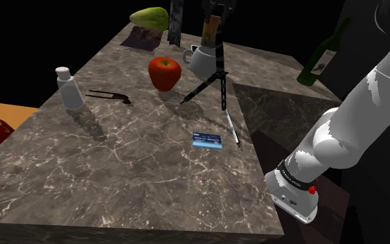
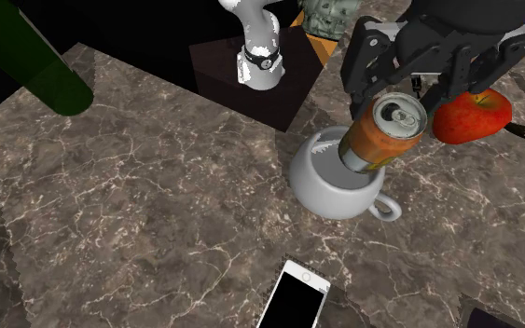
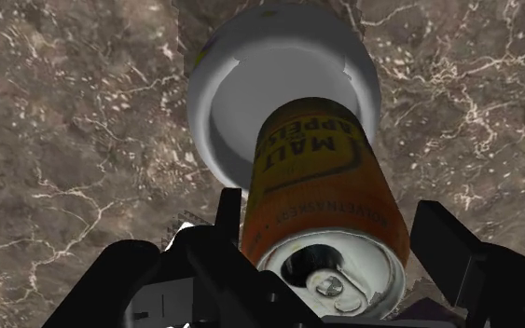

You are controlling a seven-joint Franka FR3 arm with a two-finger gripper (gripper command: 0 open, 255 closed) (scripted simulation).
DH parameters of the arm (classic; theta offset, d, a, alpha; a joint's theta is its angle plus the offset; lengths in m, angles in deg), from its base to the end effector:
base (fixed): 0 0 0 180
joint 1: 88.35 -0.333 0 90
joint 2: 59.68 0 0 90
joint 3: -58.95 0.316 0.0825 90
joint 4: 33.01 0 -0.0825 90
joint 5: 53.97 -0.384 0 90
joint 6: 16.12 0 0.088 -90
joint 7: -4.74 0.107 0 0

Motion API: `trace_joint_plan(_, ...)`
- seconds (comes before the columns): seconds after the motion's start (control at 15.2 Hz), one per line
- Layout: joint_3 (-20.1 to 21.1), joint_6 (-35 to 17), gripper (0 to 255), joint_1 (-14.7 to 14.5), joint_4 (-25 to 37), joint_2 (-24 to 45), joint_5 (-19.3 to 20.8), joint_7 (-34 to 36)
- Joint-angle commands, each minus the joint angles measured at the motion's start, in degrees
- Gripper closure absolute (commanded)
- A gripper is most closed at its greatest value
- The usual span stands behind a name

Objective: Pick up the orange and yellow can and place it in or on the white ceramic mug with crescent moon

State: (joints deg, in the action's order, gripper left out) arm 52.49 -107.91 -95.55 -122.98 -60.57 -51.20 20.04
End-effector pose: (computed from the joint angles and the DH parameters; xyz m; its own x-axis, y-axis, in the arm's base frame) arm 0.5532 0.0016 0.6362 0.9666 -0.2497 0.0578 -0.2518 -0.9672 0.0325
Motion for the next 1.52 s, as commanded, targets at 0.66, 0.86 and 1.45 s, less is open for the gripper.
trace_joint_plan(0.66,-0.04,-3.41,255,-0.04,-4.25,-0.92,0.12,0.18)
trace_joint_plan(0.86,-0.07,-3.44,0,-0.01,-4.3,-0.95,0.12,0.12)
trace_joint_plan(1.45,0.04,4.45,0,-0.12,5.46,0.94,-0.1,-0.04)
